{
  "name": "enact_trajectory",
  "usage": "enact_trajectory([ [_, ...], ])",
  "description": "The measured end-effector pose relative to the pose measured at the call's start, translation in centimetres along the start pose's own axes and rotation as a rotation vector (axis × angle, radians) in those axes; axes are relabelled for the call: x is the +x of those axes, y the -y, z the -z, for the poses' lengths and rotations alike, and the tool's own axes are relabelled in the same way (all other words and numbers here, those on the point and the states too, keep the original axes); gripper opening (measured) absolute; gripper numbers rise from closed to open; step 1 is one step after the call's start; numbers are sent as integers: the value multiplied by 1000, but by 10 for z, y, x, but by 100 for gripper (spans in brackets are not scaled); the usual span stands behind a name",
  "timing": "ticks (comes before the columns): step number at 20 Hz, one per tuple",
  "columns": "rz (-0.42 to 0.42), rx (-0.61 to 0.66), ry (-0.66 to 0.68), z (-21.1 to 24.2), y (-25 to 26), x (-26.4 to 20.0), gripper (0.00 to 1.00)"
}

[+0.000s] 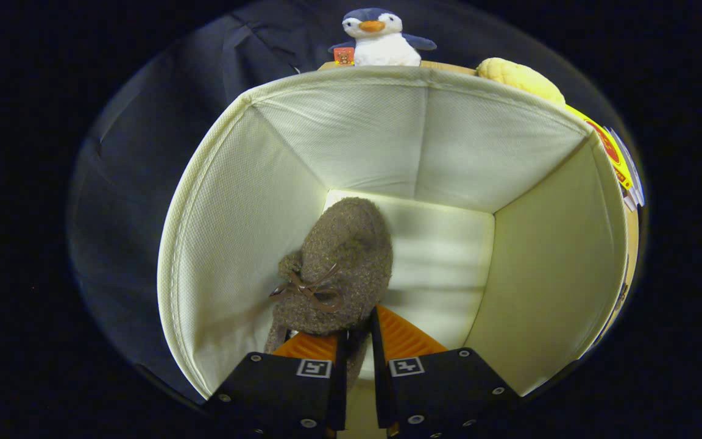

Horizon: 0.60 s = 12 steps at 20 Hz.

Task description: Open the storage box then place both shoes into the box .Put the left shoe in first, then the right shoe, with the right side of both shoes facing outward in a uniform manner.

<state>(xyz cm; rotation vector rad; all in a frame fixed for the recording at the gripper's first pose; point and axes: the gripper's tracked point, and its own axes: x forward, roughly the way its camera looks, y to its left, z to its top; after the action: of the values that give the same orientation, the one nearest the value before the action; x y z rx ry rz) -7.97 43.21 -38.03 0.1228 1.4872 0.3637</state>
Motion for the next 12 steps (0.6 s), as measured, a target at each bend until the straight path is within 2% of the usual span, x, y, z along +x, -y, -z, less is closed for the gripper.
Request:
enact_trajectory([
  [1,-31,16,29,-4,-3,-9,31],
  [4,-153,17,109,-12,-10,-42,40],
  [7,-295,51,232,-27,-9,-96,69],
  [9,-308,36,324,-34,14,-132,80],
  [10,-299,23,367,-36,30,-148,82],
  [12,-246,-5,450,-34,75,-175,88],
])
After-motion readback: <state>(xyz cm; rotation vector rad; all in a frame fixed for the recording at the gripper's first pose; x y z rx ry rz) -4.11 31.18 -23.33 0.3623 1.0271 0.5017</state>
